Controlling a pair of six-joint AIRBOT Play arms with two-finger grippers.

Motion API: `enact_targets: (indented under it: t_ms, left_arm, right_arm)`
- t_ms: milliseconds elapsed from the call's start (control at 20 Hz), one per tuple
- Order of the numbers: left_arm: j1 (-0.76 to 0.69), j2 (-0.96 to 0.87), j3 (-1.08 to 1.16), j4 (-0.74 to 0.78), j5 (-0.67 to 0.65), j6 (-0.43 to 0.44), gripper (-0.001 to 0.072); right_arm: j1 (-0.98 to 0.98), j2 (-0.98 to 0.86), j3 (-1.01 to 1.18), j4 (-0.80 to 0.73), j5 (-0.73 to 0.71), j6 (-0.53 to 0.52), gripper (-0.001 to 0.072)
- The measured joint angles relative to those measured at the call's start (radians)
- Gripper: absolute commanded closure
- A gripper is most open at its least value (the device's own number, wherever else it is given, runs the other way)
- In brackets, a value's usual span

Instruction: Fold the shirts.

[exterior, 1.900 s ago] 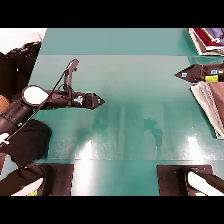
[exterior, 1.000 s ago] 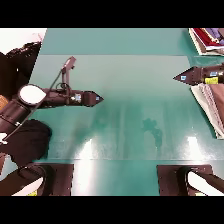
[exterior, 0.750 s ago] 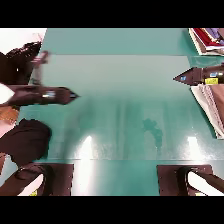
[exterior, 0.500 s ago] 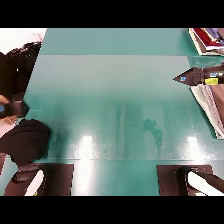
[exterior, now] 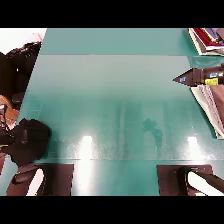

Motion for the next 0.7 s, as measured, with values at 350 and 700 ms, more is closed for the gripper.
enact_targets:
  t_ms: [350,700]
  left_arm:
    - [0.005,-0.002,-0.029,-0.019,0.067,-0.039,0.0687]
    - [0.004,-0.002,0.207,-0.153,0.084,-0.013,0.0691]
  right_arm:
    - [0.0,0.0,0.0,0.0,-0.005,0.0,0.069]
    - [0.0,0.0,0.0,0.0,-0.007,0.0,0.069]
